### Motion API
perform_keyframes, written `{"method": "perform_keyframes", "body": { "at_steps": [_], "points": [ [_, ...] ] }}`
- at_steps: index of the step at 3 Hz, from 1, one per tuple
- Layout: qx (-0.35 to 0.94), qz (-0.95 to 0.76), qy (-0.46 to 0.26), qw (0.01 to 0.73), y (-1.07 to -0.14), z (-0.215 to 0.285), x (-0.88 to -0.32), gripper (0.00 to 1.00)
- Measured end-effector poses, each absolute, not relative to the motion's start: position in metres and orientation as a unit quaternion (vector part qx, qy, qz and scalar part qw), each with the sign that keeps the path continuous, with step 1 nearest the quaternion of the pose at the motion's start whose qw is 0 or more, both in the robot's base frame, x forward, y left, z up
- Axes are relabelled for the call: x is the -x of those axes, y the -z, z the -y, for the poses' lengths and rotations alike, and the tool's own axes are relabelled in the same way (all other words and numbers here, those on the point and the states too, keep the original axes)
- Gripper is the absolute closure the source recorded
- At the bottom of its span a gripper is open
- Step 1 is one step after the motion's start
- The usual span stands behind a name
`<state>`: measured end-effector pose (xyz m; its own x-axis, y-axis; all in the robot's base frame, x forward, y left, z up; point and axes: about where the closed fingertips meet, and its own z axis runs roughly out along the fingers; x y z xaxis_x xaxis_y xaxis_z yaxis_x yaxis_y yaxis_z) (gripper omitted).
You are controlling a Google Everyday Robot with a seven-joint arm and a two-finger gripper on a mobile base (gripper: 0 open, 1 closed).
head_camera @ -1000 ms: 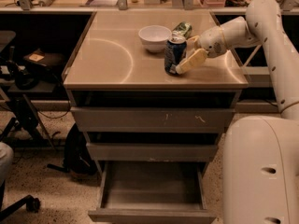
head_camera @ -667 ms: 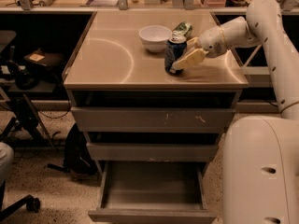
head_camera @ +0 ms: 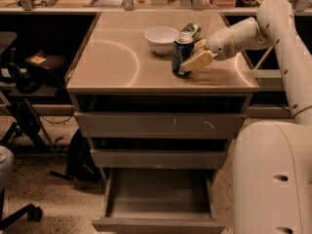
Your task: Place pepsi can into bottom drawer
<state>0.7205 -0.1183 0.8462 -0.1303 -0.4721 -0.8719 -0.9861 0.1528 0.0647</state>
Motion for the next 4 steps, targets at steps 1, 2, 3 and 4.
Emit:
{"method": "perform_keyframes", "body": {
  "at_steps": [1, 2, 3, 4],
  "points": [
    [0.551, -0.666, -0.353, 0.358, -0.85, 0.125, -0.706, 1.0],
    [0.55, -0.658, -0.321, 0.401, -0.89, 0.16, -0.672, 1.0],
    [0.545, -0.631, -0.26, 0.488, -0.968, 0.184, -0.62, 1.0],
    [0.544, -0.581, -0.221, 0.563, -1.052, 0.164, -0.55, 1.0]
  ]
}}
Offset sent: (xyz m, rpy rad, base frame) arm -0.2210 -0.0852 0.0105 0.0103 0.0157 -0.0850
